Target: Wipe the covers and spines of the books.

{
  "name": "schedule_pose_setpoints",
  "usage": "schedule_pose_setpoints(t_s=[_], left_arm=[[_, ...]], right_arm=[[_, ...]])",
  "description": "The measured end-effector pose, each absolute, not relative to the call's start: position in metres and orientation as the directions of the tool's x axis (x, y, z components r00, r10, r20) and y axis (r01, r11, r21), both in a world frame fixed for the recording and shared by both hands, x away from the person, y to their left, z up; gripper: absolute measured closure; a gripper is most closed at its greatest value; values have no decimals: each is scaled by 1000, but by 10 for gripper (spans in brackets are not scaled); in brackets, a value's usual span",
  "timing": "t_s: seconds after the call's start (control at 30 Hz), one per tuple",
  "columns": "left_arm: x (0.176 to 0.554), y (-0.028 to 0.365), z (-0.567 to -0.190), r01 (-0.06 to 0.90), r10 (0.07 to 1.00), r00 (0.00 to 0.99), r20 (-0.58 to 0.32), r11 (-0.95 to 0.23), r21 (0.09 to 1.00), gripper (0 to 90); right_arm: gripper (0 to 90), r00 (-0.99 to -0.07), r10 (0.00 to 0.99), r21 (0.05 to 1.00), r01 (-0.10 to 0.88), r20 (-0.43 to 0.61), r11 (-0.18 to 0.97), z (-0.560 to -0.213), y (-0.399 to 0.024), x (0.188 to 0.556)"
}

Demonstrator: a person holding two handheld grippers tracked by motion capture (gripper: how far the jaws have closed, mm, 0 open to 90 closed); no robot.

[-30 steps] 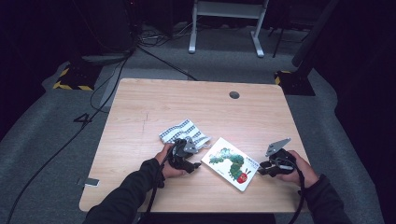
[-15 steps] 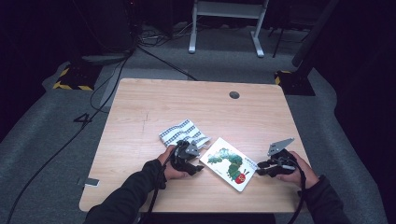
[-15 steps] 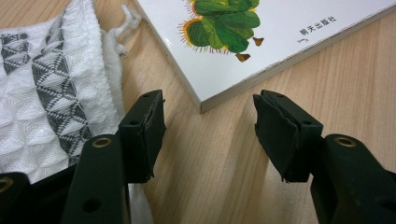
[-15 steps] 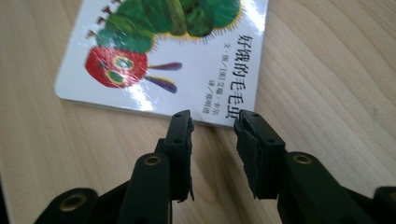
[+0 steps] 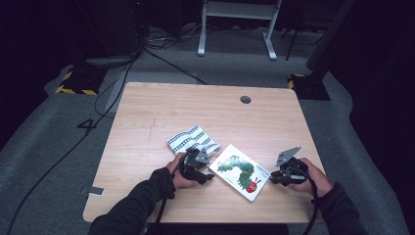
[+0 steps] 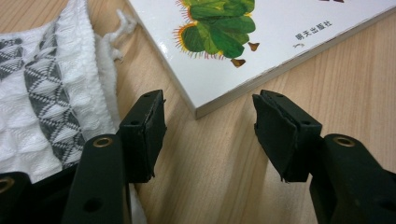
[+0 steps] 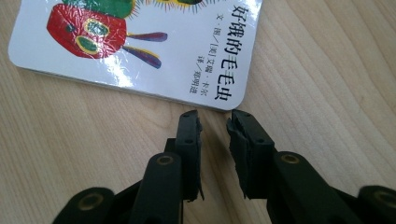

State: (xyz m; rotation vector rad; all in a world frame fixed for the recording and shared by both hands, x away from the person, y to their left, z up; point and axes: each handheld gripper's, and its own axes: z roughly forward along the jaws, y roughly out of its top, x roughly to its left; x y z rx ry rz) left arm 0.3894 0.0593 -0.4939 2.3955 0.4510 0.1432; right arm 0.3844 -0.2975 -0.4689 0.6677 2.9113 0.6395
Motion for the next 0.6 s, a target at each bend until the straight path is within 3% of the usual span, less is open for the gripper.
schedule_pose_setpoints(t_s=[0.6], left_arm=[[389,59,-495,281,352,936,-25,-698,658,434]], right_arm=[[750,-894,431,550,423,124,720,-468,-306,386]])
